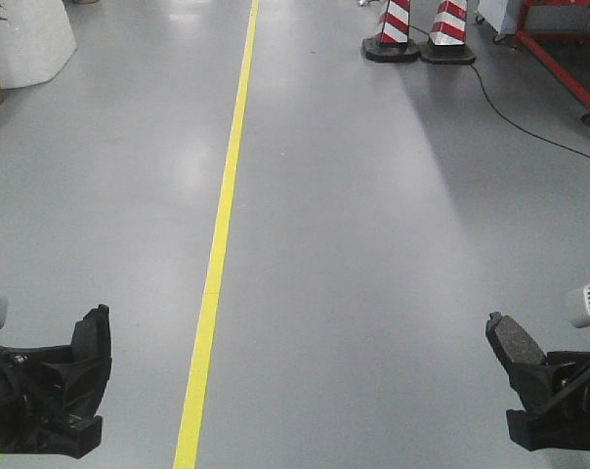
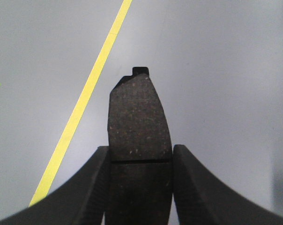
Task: Move and align brake pads A on conveyor
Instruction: 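Drive along the yellow floor line toward the cones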
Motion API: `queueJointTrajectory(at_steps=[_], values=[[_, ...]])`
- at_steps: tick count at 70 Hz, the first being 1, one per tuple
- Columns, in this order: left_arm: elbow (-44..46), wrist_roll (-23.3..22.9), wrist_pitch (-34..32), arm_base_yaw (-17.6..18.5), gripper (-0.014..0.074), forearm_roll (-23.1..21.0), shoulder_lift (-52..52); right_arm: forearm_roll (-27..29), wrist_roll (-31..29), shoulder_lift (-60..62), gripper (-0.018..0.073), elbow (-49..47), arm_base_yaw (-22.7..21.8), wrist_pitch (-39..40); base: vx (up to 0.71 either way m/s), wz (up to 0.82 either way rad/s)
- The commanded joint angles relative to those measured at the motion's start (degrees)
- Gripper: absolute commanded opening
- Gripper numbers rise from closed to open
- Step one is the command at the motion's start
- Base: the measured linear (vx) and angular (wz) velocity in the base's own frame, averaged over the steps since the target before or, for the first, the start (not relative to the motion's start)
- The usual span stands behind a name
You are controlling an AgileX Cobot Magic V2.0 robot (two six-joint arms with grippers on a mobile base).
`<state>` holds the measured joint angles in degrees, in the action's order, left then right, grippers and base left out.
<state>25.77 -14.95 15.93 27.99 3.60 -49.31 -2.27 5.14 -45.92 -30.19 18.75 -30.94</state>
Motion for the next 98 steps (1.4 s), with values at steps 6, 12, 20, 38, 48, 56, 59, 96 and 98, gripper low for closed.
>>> queueJointTrajectory(at_steps=[6, 12, 20, 38, 48, 56, 59, 96, 98], values=[[1.67, -0.17, -5.11, 0.23, 0.0101, -0.05, 0.54, -0.30, -0.50, 0.41, 0.0038, -1.78, -0.10, 4.09, 0.29, 0.00], [1.67, -0.17, -5.11, 0.23, 0.0101, -0.05, 0.54, -0.30, -0.50, 0.41, 0.0038, -1.78, -0.10, 4.09, 0.33, -0.03], [1.67, -0.17, -5.11, 0.23, 0.0101, -0.05, 0.54, -0.30, -0.50, 0.41, 0.0038, -1.78, -0.10, 4.09, 0.37, -0.03], [1.67, -0.17, -5.11, 0.23, 0.0101, -0.05, 0.54, -0.30, -0.50, 0.41, 0.0038, -1.78, -0.10, 4.09, 0.42, -0.01], [1.67, -0.17, -5.11, 0.23, 0.0101, -0.05, 0.54, -0.30, -0.50, 0.41, 0.0038, -1.78, -0.10, 4.02, 0.46, 0.00], [1.67, -0.17, -5.11, 0.23, 0.0101, -0.05, 0.54, -0.30, -0.50, 0.41, 0.0038, -1.78, -0.10, 4.02, 0.47, 0.01], [1.67, -0.17, -5.11, 0.23, 0.0101, -0.05, 0.54, -0.30, -0.50, 0.41, 0.0038, -1.78, -0.10, 4.02, 0.48, 0.02], [1.67, -0.21, -5.06, 0.23, 0.0101, -0.05, 0.54, -0.30, -0.50, 0.41, 0.0038, -1.78, -0.10, 4.07, 0.51, 0.05], [1.67, -0.21, -5.06, 0.23, 0.0101, -0.05, 0.54, -0.30, -0.50, 0.41, 0.0038, -1.78, -0.10, 4.07, 0.55, 0.04]])
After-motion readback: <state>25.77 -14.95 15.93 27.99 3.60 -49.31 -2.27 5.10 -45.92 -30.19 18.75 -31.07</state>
